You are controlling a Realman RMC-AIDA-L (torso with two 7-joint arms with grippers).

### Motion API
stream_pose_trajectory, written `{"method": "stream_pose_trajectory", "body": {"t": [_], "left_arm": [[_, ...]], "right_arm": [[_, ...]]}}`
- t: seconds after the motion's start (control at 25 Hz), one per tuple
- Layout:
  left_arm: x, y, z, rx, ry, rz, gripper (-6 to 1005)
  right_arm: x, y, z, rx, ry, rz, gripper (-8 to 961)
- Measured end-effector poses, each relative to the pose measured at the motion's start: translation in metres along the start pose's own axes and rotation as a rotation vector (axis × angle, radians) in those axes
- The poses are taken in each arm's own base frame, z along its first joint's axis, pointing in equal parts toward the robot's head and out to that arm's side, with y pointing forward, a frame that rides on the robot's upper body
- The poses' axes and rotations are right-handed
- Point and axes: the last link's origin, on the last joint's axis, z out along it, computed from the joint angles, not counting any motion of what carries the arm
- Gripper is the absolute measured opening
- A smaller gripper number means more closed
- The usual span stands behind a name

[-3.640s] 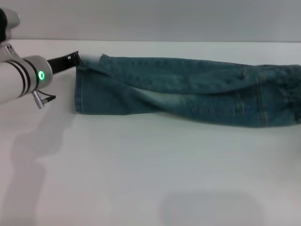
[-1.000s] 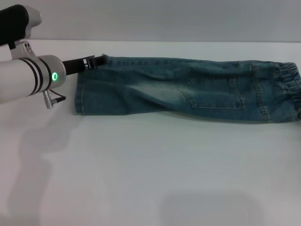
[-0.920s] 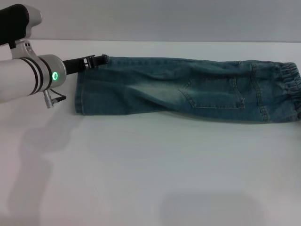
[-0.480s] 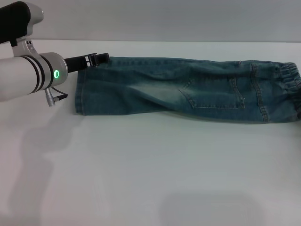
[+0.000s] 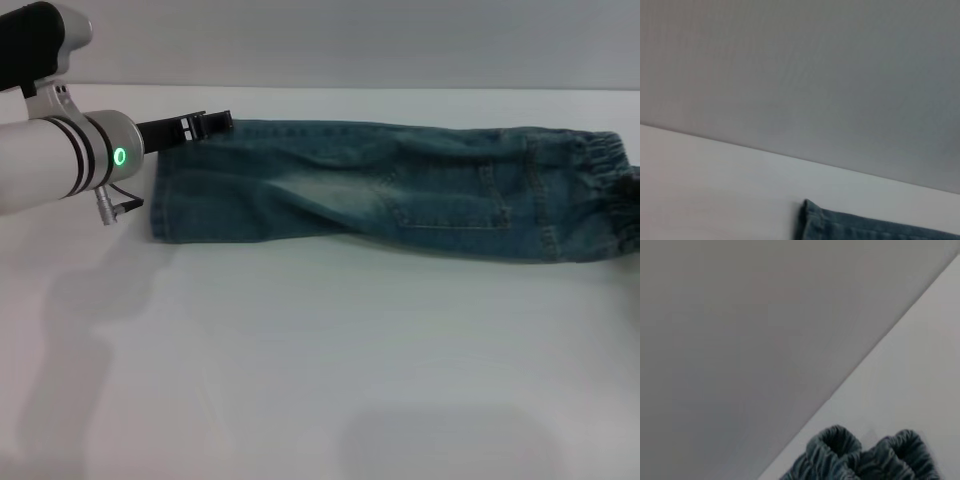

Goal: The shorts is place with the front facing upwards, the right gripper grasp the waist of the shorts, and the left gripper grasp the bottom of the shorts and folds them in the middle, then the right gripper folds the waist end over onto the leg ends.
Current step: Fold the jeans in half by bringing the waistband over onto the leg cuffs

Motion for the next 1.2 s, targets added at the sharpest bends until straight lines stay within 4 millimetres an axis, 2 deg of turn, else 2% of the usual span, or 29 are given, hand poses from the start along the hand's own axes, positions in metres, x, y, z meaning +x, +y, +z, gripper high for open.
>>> {"method": "stream_pose_trajectory", "body": {"t": [0.2,0.64,0.84,1.0,1.2], "left_arm": [[0.000,-0.001,0.000,0.001,0.001,0.001,840],[0.001,-0.001,-0.002,-0.001,0.006,0.000,840],[0.000,0.002,-0.001,-0.005,0.017,0.011,840],[-0.006,0.005,0.000,-0.007,0.048,0.035,840],[-0.020,0.014,0.001,-0.029,0.097,0.045,840]], "right_arm": [[0.001,0.001,0.003,0.004,0.047,0.015,631],[-0.003,0.004,-0.002,-0.027,0.022,-0.005,203],[-0.005,0.008,-0.004,-0.059,0.019,-0.020,61],[-0.012,0.019,-0.008,-0.142,0.011,-0.041,56],[-0.029,0.046,-0.010,-0.287,0.012,-0.056,53]]}}
